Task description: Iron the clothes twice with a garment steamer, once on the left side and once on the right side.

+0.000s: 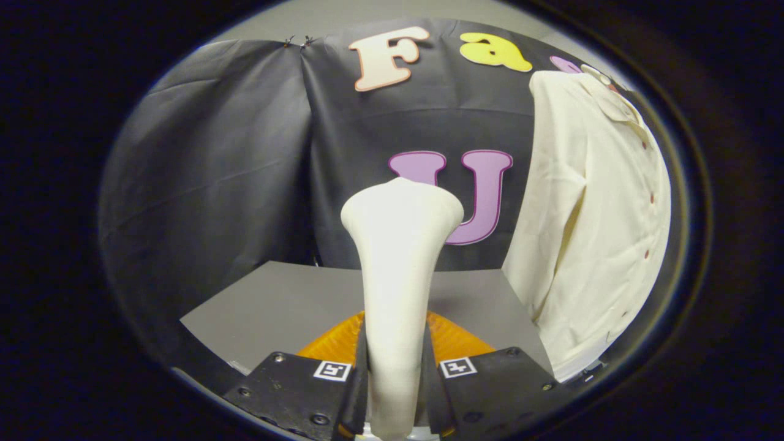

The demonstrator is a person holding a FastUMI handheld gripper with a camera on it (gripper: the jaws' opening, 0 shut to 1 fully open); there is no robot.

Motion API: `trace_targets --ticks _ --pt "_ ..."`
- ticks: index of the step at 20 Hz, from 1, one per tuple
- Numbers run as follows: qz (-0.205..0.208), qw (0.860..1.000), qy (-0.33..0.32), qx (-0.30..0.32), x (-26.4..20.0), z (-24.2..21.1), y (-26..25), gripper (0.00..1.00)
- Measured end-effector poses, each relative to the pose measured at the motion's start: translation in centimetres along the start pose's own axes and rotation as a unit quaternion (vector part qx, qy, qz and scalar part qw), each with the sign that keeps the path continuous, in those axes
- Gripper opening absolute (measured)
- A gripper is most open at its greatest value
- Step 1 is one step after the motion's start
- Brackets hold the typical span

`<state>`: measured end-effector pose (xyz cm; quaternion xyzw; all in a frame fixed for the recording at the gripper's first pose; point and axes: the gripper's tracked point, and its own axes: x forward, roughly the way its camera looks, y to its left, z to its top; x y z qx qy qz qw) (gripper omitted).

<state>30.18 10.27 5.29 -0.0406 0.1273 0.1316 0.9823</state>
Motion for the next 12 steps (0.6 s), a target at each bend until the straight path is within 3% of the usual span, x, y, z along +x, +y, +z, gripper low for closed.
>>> trace_targets --ticks 5,12 --pt "0.023 0.999 -0.039 0.017 -1.1 1.5 0.2 0.39" --pt "0.019 0.997 -0.073 0.034 -1.7 3.5 0.3 0.36"
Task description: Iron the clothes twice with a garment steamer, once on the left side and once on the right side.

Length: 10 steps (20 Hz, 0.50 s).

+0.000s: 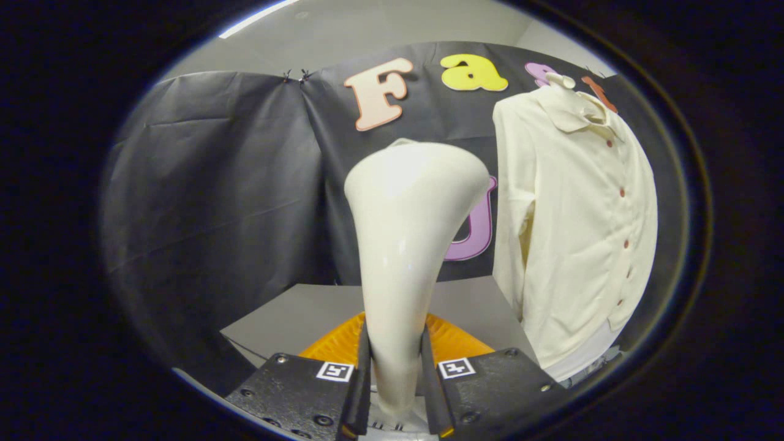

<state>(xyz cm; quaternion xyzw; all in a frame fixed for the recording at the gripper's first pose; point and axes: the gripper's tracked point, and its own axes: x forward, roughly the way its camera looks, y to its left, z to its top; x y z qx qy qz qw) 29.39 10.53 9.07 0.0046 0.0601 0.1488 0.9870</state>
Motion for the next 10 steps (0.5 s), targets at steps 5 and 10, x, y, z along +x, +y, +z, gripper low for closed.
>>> trace_targets --ticks 5,10 --pt "-0.009 0.999 -0.028 -0.019 -2.6 4.2 -2.2 0.35" --pt "-0.038 0.998 -0.041 -0.026 -3.9 7.3 -7.3 0.35"
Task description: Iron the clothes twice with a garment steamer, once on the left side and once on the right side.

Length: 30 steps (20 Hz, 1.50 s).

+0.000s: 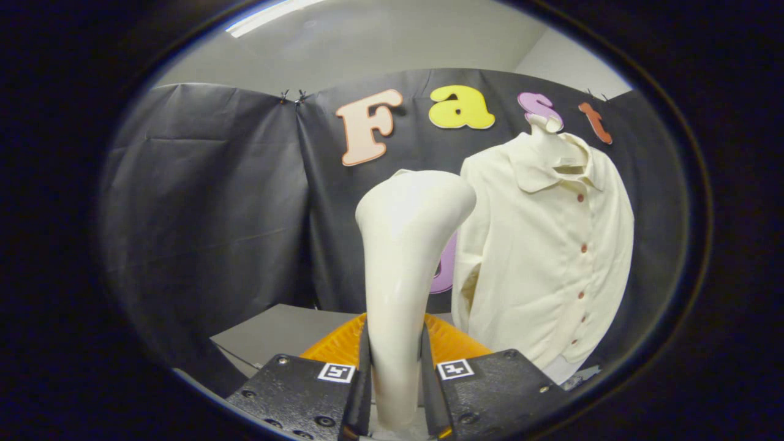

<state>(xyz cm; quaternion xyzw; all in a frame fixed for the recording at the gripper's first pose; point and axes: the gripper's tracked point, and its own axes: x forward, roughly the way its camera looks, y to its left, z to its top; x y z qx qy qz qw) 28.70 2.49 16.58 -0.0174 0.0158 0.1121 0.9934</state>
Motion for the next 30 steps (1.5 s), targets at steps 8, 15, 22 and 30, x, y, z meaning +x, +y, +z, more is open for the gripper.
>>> trace_targets --ticks 8,15,22,30 --pt "-0.053 0.998 -0.012 0.035 1.0 0.9 -10.2 0.35" --pt "-0.114 0.993 -0.003 0.028 3.5 0.1 -19.9 0.35" --pt "-0.075 0.996 0.005 0.042 6.1 -1.2 -20.9 0.35" --pt "-0.038 0.996 0.022 0.073 6.2 -4.9 -20.0 0.35"
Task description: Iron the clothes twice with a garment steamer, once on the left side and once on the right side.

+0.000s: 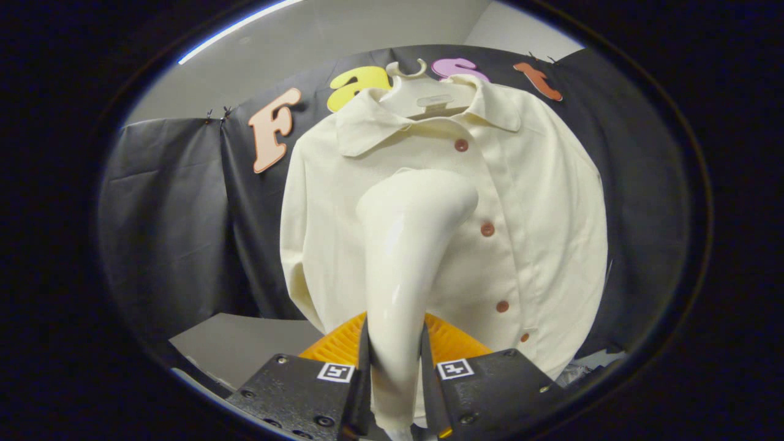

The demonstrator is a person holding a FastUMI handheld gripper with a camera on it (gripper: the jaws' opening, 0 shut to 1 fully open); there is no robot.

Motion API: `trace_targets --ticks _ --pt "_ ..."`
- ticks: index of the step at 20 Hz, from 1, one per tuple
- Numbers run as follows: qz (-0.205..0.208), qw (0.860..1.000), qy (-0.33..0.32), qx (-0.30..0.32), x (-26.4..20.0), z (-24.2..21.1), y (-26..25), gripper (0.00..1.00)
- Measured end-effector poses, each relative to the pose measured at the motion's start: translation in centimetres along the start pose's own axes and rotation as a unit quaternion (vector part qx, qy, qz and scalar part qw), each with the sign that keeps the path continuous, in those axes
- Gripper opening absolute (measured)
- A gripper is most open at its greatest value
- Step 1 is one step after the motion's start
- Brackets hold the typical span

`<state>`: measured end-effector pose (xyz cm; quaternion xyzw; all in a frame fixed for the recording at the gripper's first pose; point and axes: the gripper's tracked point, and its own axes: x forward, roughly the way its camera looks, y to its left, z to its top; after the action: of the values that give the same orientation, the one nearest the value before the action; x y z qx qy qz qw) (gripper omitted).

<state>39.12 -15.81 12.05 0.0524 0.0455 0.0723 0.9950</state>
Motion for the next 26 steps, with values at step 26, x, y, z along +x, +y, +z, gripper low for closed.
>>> trace_targets --ticks 26 --pt "0.031 0.981 0.192 -0.019 -0.9 -23.5 -0.6 0.36"
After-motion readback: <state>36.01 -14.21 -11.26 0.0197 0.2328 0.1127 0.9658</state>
